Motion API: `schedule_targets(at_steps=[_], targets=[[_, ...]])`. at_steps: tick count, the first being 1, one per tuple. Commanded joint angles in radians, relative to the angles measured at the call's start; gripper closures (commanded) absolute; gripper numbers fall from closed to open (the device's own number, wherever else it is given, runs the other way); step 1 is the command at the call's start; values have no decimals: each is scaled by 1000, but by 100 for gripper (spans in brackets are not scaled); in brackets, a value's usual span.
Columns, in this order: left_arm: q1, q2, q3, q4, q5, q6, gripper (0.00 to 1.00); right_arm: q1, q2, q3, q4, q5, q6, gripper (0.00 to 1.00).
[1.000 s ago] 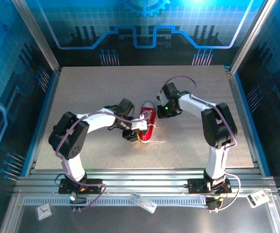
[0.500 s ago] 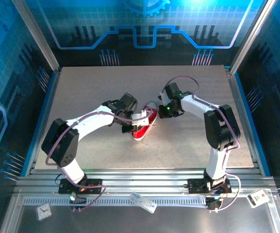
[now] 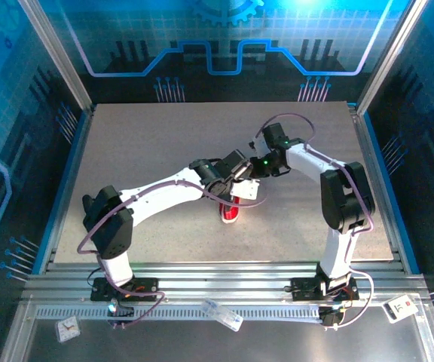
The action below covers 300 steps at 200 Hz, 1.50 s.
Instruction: Tie the shoes
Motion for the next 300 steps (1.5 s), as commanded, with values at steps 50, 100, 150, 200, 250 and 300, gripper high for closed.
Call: schedule_targets(at_steps=[50, 100, 150, 200, 250, 300], targets=[[19, 3, -132, 432, -64, 351, 100, -16, 28, 37, 10, -128, -18, 100], [85, 33, -97, 436, 0, 284, 77, -9, 48, 37, 26, -143, 16, 100], [166, -28, -59, 299, -17, -292, 53, -5, 29, 22, 31, -118, 32, 100], [243, -215, -164, 175, 183, -1228, 37, 18, 2, 19, 6, -67, -4, 100], [298, -196, -368, 407, 354, -1908, 44, 48, -20, 5, 7, -40, -21, 100], [320, -89, -434, 575, 398, -2175, 51, 63, -51, -14, 4, -30, -29, 100]])
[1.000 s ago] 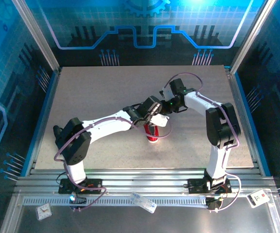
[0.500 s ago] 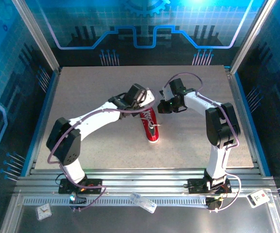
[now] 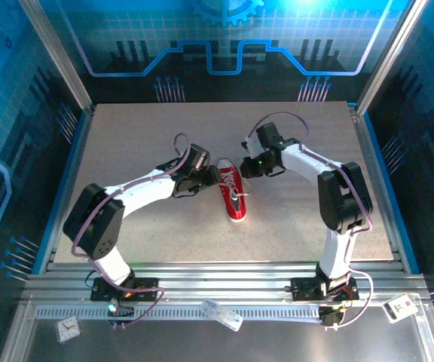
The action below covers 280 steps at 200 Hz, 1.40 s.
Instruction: Tie the shoes
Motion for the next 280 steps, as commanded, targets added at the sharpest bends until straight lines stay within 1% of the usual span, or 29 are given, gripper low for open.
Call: schedule_targets(at_steps=[1, 12, 34, 59, 128, 142, 150, 161, 185, 201, 231, 258, 280], targets=[[20, 1, -40, 118, 29, -226, 51, 11, -47, -23, -19, 12, -21, 100], [35, 5, -67, 166, 33, -253, 53, 11, -58, -32, -17, 12, -23, 100], [57, 41, -97, 227, 83, -310, 54, 10, -71, -47, -9, 17, -27, 100], [64, 73, -150, 338, 92, -370, 56, 13, -80, -52, -3, 15, -26, 100], [70, 165, -161, 454, 100, -389, 57, 36, -90, -49, 11, 10, -31, 100], [73, 179, -166, 488, 100, -379, 61, 41, -90, -46, 11, 7, -40, 100], [75, 185, -171, 513, 100, -374, 65, 44, -89, -43, 9, 5, -47, 100], [79, 187, -182, 549, 100, -363, 74, 47, -90, -37, 4, 3, -56, 100], [90, 169, -203, 588, 101, -315, 90, 50, -87, -16, -11, -10, -84, 100], [96, 130, -219, 582, 90, -253, 100, 51, -88, 4, -28, -22, -114, 100], [115, 17, -249, 530, 65, -90, 100, 58, -59, 77, -100, -55, -188, 100], [129, -71, -267, 471, 77, 67, 100, 78, -2, 161, -177, -79, -255, 100], [130, -129, -282, 437, 94, 171, 100, 114, 64, 246, -237, -87, -297, 100]])
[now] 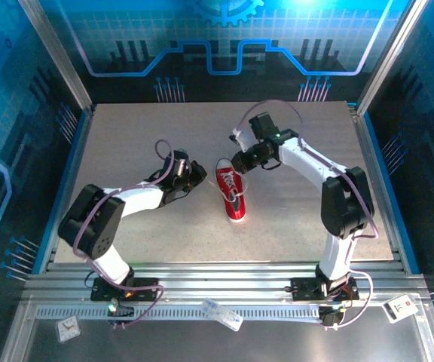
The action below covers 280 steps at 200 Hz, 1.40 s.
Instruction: Tie the shoes
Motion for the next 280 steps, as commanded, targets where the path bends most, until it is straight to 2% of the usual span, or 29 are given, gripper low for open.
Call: schedule_targets(at_steps=[1, 47, 56, 89, 123, 163, 187, 220, 280], targets=[[6, -70, -27, -62, 11, 196, 100, 46, 83, 81, -114, -40, -85, 100], [5, -127, -55, -74, 121, 361, 100, 80, 245, 213, -183, -25, -82, 98], [4, -136, -56, -77, 134, 389, 100, 80, 249, 216, -178, -18, -73, 94], [3, -151, -22, -134, 185, 517, 100, 71, 201, 192, -144, 12, -44, 70], [4, -112, 113, -284, 260, 722, 100, 16, 114, 125, -93, -33, 17, 56], [3, 4, 327, -499, 415, 1050, 100, -86, 35, -20, -15, -130, 123, 53], [3, 88, 453, -621, 466, 1185, 100, -115, 2, -117, 35, -177, 152, 51], [3, 183, 563, -705, 462, 1281, 100, -115, -3, -193, 80, -219, 182, 50], [4, 263, 612, -741, 468, 1376, 100, -109, 33, -211, 98, -256, 197, 51]])
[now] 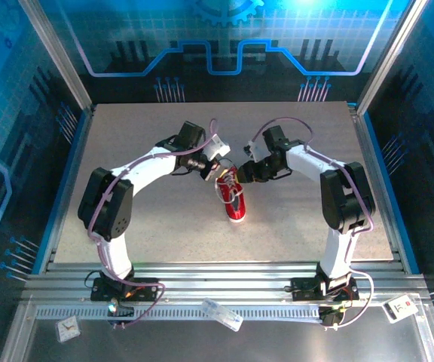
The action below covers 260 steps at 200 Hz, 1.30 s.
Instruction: Tie the shoes
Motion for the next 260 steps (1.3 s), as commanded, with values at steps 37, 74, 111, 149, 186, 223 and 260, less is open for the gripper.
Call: schedule_targets(at_steps=[37, 74, 111, 149, 186, 223, 260], targets=[[-16, 79, 98, -70, 26, 102, 100, 20, 24, 2, 0, -57, 2, 53], [-19, 128, 144, -111, 8, 155, 99, 30, 35, 4, -19, -43, -12, 56], [-25, 169, 184, -149, 10, 190, 98, 35, 25, -2, -15, -11, -20, 77], [-33, 201, 219, -169, 20, 200, 95, 38, -12, -8, 11, 22, -28, 91], [-32, 199, 235, -174, -5, 223, 72, 47, -38, -16, 34, 51, -48, 97], [-1, 147, 196, -128, -32, 239, 48, 53, -57, -17, 53, 80, -67, 99], [10, 63, 62, -32, 27, 353, 50, 54, -67, -27, 93, 80, -62, 100]])
